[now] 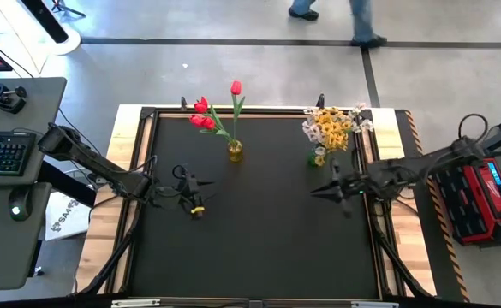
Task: Sort flowers into vase by color
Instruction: Return to Home Position
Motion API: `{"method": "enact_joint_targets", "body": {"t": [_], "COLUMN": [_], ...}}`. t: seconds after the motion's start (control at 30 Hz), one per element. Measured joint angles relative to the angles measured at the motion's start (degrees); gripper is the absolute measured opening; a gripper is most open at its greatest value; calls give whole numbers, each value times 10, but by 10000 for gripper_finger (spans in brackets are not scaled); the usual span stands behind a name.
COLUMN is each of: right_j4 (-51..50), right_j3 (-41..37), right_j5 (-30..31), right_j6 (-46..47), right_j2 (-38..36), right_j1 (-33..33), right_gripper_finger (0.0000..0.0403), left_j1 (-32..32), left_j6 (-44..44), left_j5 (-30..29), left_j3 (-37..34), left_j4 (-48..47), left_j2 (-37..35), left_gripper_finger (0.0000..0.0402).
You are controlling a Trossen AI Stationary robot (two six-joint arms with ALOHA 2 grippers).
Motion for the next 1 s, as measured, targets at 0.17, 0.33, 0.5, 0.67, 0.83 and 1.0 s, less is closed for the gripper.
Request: {"method": "enact_joint_targets", "body": {"t": [0.17,0.33,0.5,0.67,0.83,1.0], "right_j4": [7,2,0,9,23,81], "right_j3": [-84,-134,-164,-172,-190,-234], "right_j5": [-25,-58,-82,-86,-88,-89], "right_j6": [-5,-37,-75,-107,-98,-90], "right_j2": [-157,-286,-384,-376,-383,-381], "right_j1": [-1,-1,0,-1,-1,-1], "right_gripper_finger": [21,21,21,21,21,21], "left_j1": [2,13,25,29,27,31], "left_j6": [10,41,46,43,70,84], "left_j5": [4,15,17,57,56,55], "left_j3": [0,0,0,0,0,0], "left_j4": [56,125,154,148,98,46], "left_j2": [0,0,-4,-43,-130,-219], "left_gripper_finger": [175,175,175,175,175,175]}}
